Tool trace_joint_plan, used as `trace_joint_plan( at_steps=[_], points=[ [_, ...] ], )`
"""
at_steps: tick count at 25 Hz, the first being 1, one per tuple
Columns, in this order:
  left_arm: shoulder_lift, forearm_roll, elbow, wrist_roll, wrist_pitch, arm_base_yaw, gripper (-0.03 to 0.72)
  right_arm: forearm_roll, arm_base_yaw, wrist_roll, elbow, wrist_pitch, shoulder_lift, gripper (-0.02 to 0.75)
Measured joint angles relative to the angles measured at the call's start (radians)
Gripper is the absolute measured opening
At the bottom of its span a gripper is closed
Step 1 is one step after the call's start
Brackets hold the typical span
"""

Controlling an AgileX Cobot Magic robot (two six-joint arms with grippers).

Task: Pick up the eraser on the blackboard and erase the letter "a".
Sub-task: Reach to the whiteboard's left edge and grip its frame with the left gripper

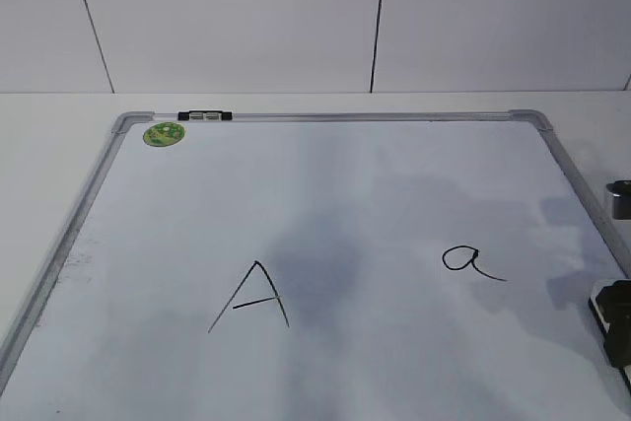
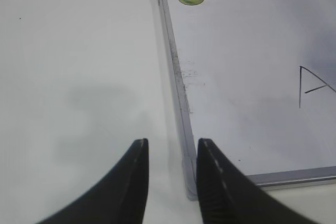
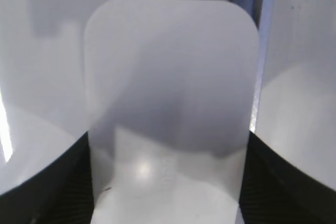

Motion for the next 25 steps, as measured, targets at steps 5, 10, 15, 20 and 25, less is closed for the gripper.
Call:
trace_joint_plan(
  at_steps=[5,10,15,20,25],
  points=[
    [0.0,0.0,0.0,0.0,0.0,0.0,0.235,0.0,0.0,0.001,0.0,0.0,0.0,0.54],
    [0.0,0.0,0.0,0.0,0.0,0.0,0.235,0.0,0.0,0.001,0.0,0.0,0.0,0.54],
    [0.0,0.0,0.0,0.0,0.0,0.0,0.235,-0.002,0.0,0.001,0.0,-0.01,0.0,0.54],
    [0.0,0.0,0.0,0.0,0.0,0.0,0.235,-0.002,0.0,0.001,0.0,-0.02,0.0,0.539],
    [0.0,0.0,0.0,0.0,0.0,0.0,0.235,-0.002,0.0,0.001,0.0,-0.052,-0.033,0.539]
  ],
)
